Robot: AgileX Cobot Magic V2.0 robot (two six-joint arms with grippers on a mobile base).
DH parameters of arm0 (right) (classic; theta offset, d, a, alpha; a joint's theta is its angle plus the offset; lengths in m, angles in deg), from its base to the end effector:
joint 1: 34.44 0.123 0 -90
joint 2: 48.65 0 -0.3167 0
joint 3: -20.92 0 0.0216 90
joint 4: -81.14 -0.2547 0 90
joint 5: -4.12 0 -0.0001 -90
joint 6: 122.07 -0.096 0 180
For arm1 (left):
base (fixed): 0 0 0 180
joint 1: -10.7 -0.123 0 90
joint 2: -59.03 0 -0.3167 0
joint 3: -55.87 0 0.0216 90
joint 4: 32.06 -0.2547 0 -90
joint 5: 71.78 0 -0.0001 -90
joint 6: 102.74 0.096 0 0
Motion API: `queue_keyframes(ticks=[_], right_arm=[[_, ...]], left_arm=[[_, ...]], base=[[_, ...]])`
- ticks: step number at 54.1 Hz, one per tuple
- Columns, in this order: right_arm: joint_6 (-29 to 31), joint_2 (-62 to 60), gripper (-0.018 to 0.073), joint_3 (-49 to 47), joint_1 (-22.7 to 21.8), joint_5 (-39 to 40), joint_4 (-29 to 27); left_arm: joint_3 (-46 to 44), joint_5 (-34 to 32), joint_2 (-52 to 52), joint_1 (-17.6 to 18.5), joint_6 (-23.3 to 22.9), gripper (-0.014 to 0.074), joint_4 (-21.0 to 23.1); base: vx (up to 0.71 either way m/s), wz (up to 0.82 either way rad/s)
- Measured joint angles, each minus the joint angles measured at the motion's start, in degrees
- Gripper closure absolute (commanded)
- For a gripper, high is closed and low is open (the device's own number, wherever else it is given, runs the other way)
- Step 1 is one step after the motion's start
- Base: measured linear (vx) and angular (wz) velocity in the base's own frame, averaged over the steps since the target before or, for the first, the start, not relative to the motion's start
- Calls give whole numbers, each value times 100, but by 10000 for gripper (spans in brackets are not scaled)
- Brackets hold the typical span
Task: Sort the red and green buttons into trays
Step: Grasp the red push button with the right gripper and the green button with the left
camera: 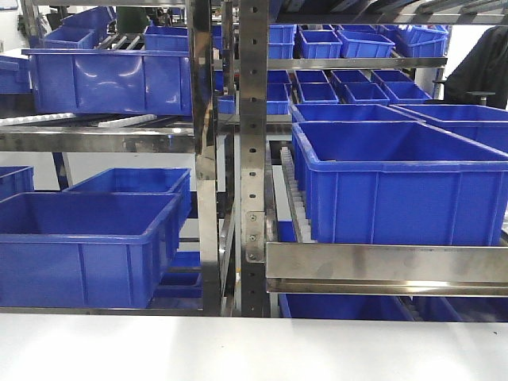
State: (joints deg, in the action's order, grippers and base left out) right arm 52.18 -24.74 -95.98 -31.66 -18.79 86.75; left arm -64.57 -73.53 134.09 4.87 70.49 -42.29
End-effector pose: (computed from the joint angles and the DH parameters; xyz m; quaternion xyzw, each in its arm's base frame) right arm 0.0540 -0.0010 0.2536 -0.0048 0.8182 0.0013 0.5750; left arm 0.1842 0.0183 0.2000 -0.0179 0.9165 0.0299 0.3985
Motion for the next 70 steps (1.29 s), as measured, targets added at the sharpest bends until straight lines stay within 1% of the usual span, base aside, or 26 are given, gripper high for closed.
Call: queue_keyframes(ticks=[10,19,32,52,62,70], right_arm=[[0,0,267,0,0,0,0],[0,0,267,0,0,0,0],[0,0,267,0,0,0,0],[0,0,267,0,0,-2,0],[0,0,267,0,0,-12,0],[0,0,267,0,0,-38,0]], left_arm=[[0,-13,509,0,-67,3,0],[-5,-32,759,0,-67,3,18],[-16,-415,1163,0,-73,3,18],[-28,-555,1650,0,-74,8,18],[-66,-635,1823,0,-74,59,18],[-66,-641,1901,0,-74,173,18]], base=[[0,0],[0,0],[0,0],[0,0],[0,0],[0,0]])
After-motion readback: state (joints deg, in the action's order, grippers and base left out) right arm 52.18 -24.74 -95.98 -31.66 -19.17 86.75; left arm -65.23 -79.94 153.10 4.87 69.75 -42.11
